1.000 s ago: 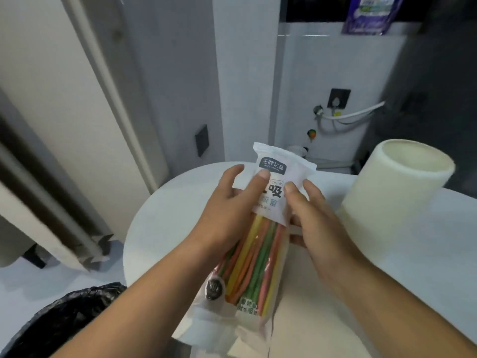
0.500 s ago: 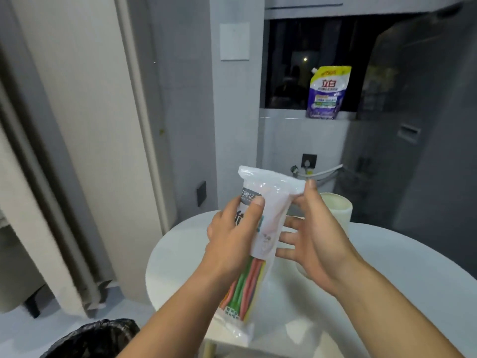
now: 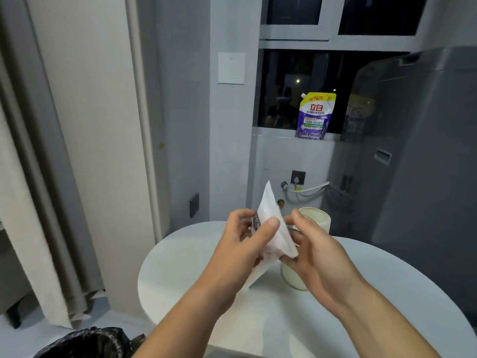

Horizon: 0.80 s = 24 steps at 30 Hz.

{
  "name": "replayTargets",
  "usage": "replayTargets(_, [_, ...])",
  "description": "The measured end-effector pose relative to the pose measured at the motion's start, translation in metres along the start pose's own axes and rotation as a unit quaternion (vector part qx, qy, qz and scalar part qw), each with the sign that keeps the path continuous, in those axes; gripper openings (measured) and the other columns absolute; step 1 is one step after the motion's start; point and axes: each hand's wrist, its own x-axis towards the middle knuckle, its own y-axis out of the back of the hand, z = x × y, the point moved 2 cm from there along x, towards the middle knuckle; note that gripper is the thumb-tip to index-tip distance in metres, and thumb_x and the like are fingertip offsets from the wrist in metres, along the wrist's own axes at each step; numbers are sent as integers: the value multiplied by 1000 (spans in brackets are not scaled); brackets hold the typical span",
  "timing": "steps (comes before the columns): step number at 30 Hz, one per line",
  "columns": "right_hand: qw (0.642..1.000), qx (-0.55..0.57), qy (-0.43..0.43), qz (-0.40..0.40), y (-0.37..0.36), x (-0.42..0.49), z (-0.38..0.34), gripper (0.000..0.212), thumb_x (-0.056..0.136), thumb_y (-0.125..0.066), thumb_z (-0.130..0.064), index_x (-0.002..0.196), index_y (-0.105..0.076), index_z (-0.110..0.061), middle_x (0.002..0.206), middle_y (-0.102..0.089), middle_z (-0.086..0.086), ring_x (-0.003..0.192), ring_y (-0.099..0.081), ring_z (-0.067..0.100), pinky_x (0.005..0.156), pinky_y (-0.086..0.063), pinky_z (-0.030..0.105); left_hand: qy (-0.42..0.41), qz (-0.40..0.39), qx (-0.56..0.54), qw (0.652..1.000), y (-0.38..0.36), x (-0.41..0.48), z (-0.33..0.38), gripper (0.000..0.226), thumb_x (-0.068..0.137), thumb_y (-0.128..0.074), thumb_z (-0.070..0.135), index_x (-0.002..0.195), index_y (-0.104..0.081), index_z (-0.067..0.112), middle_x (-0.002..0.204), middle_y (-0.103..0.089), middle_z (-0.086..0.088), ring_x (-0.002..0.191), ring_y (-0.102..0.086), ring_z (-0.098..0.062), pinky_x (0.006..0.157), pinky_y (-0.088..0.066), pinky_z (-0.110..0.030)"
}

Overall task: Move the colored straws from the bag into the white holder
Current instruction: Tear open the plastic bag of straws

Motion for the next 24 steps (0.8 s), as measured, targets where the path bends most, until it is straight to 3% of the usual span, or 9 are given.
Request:
replayTargets(3, [1000, 9, 10, -3, -1, -5, 3, 49, 93, -60, -38, 109, -61, 8, 121, -66, 31, 117, -62, 43, 102, -51, 49, -5, 14, -6, 1000, 2, -2, -2, 60, 67, -83, 59, 104, -51, 24, 115, -72, -8, 100, -70, -21, 96, -56, -52])
replayTargets(5, [1000, 5, 14, -17, -2, -8, 3, 37, 86, -67, -34, 101, -65, -1, 118, -66, 32, 115, -62, 44, 97, -56, 44, -14, 4, -12, 1000, 4, -2, -1, 58, 66, -87, 50, 98, -51, 19, 107, -66, -21, 95, -65, -25, 85, -56, -50])
replayTargets(7, [1000, 1, 12, -20, -1, -9, 4, 30, 81, -71, -31, 96, -66, -5, 115, -67, 33, 110, -66, 44, 89, -59, 38, -23, -16, -11, 1000, 6, -2, -2, 53, 65, -88, 44, 95, -53, 17, 113, -63, -29, 95, -63, -26, 78, -52, -44])
replayTargets(11, [1000, -8, 12, -20, 2, -9, 6, 24, 77, -75, -29, 86, -65, -8, 103, -73, 26, 98, -71, 34, 76, -57, 29, -42, -45, 6, 998, 11, -2, -7, 47, 63, -87, 39, 92, -57, 17, 99, -63, -13, 99, -61, -25, 87, -52, -48])
replayTargets(16, [999, -50, 13, -5, 4, -10, 11, 32, 73, -77, -32, 87, -63, -7, 114, -66, 35, 109, -66, 46, 87, -58, 38, -50, -68, 6, 996, 13, -3, -11, 35, 69, -85, 34, 87, -60, 17, 98, -61, -8, 99, -61, -26, 92, -54, -55])
replayTargets(18, [999, -53, 9, -1, 4, -11, 12, 34, 72, -77, -32, 88, -61, -6, 116, -64, 38, 111, -63, 48, 88, -58, 38, -49, -73, 19, 996, 13, -4, -12, 29, 74, -83, 32, 85, -61, 18, 98, -61, -8, 98, -60, -24, 90, -53, -50])
replayTargets(19, [999, -53, 8, 0, 4, -12, 12, 33, 73, -77, -32, 88, -61, -7, 116, -64, 38, 111, -63, 48, 87, -58, 38, -48, -73, 22, 996, 12, -4, -13, 25, 76, -82, 31, 83, -62, 18, 97, -62, -8, 97, -60, -23, 89, -52, -48])
replayTargets(24, [998, -57, 10, 11, 3, -14, 13, 14, 88, -71, -18, 83, -63, -9, 112, -64, 38, 104, -68, 46, 83, -59, 36, -36, -76, 6, 996, 11, -7, -12, 24, 72, -84, 35, 75, -66, 20, 93, -67, -6, 95, -62, -24, 102, -50, -62])
